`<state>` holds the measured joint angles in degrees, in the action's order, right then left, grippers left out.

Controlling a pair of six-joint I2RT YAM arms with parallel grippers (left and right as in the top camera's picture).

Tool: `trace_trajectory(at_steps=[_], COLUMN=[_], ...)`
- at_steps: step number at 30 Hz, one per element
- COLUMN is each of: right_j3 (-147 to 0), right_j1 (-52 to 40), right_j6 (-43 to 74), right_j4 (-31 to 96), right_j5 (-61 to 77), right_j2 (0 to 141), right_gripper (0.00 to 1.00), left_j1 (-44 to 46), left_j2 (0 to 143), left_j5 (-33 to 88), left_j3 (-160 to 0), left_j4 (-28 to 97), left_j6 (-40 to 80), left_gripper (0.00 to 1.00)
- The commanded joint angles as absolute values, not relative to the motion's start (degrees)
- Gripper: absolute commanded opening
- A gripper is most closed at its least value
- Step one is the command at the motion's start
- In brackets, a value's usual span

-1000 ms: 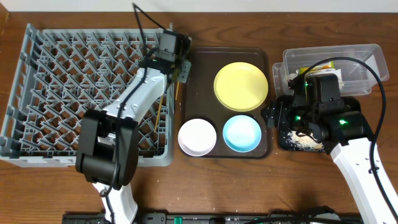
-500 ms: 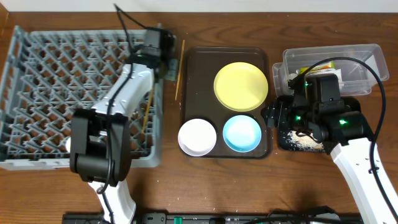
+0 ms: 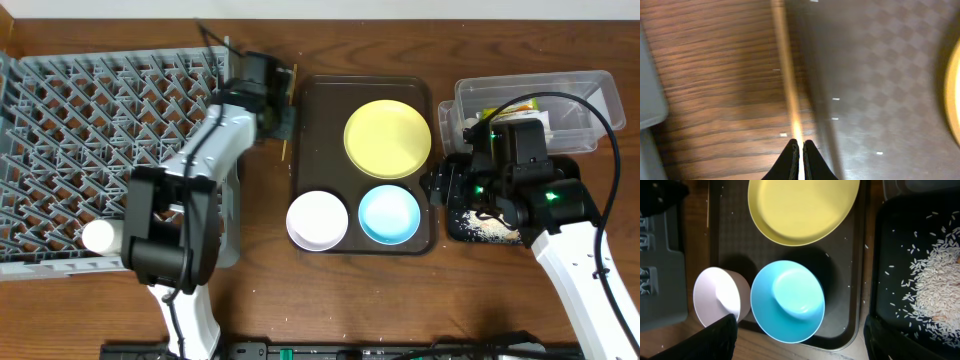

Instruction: Sort waste into correct bins and load items into the dishwasher

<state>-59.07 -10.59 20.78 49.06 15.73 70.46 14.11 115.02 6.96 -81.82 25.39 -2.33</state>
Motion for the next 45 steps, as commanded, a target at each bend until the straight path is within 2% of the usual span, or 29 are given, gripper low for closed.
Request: trace_trajectory(at_steps=[1,7,13,22,32,36,40,45], right_j3=[-58.7,-58.7,-58.7,-58.7,-58.7,-58.7,-58.7,-58.7], right_j1=[-10.2,-10.2,-10.2,-10.2,-10.2,-10.2,-10.2,-10.2], right_j6=[20.8,20.8,20.8,20.8,20.8,20.8,21.12,21.21], right_j4=[49.28,49.28,49.3,49.5,49.52,49.54,49.5,49.52], right_j5=[16.12,16.12,16.14,16.14,16.14,16.14,16.14,16.14], right_j2=[70.5,70.52,70.5,70.5,70.5,70.5,70.5,70.5], right_gripper=[0.79,0.79,0.78,0.78,0.78,0.78,0.78,0.78], left_j1=[15.94,15.68,16.6,21.04,21.41,20.14,17.8,15.64], left_j2=[115.81,116.49,119.7,120.77,120.66,120.66,120.66,120.68], left_j5=[-1.83,-3.99,3.86,4.05,0.95,-5.54,-5.93,4.21], left_j3=[-80.79,-80.47,-80.4,-80.6,-80.6,-80.58,-80.58,-80.58], left_j4=[25.28,25.54,25.71,26.68,27.42,29.63,29.95,29.98], left_j6=[-1.8,-0.82,-0.75,-0.32,-0.03,1.43,1.39,-0.62], left_gripper=[0.08,0.08,0.08,0.08,0.08,0.08,0.08,0.17])
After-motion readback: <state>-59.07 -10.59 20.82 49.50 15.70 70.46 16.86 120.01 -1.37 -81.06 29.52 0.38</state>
